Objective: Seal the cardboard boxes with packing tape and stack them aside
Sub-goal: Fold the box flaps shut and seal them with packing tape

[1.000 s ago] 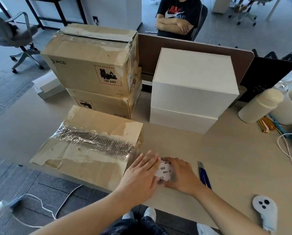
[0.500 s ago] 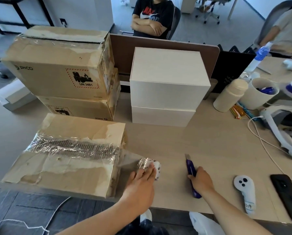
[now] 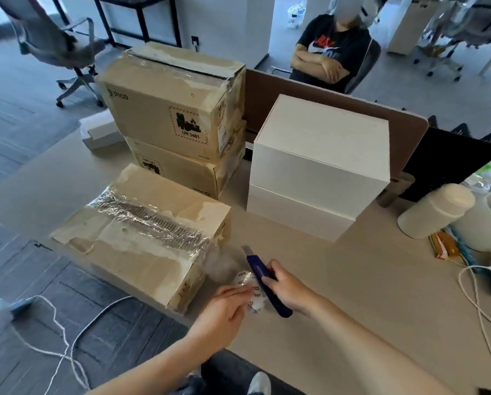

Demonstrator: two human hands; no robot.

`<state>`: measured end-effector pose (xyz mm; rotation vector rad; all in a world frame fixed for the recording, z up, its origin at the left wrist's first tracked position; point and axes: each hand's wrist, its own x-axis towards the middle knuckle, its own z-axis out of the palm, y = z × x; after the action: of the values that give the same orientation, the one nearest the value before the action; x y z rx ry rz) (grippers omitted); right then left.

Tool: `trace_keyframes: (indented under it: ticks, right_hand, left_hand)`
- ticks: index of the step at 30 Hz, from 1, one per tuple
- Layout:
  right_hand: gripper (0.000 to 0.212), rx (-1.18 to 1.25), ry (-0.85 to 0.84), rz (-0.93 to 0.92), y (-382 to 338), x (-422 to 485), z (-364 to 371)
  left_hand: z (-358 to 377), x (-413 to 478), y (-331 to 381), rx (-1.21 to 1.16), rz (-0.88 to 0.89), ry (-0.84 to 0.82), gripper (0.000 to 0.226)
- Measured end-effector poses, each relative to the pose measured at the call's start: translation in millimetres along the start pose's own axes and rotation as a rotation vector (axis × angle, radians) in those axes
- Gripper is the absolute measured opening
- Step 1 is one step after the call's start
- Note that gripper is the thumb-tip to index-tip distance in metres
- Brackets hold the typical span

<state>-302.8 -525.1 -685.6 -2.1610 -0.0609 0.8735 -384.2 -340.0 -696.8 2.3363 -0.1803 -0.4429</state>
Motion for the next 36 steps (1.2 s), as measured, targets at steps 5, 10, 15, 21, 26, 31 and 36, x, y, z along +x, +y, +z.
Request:
trace_keyframes:
  ticks: [5,10,15,21,26,31,36]
  right_hand:
    - [0.010,-0.057,-0.018,-0.036,11.6,0.1,1.4]
    - [0.010,-0.089,-0.058,-0.088,12.9,1.4,-2.7]
    - [0.007,-0.206,-0.055,-0.172,20.0,2.7,-15.7]
    - [0.018,-0.845,0.365,-0.815,-3.0,21.0,-57.1]
    - [0.032,-1.156,0.339,-1.292,-32.4,35.4,-38.1]
    - [0.039,-1.241,0.316,-1.308,-37.5,43.7,-32.6]
    - [0.033,-1.295,0.282,-1.374,-30.0,40.2,-32.9]
  left_hand:
    - [8.4,0.5,10.8,-0.694,-0.546,0.403,0.005]
    - [25.8,21.7,0.9,-0.930,-0.745,0.523,0.033]
    - [34.8,32.7,4.2,-1.115,-0.770,0.588,0.012]
    - [43.2,32.1,8.1,-1.226,-0.761,0.613,0.004]
    - [52.5,31.4,2.9,-1.297,-0.677,0.628,0.015]
    - [51.3,32.7,3.8,-1.366,-0.649,0.637,0.014]
    - [50.4,35.9,-2.6,-1.354,-0.654,0.642,0.013]
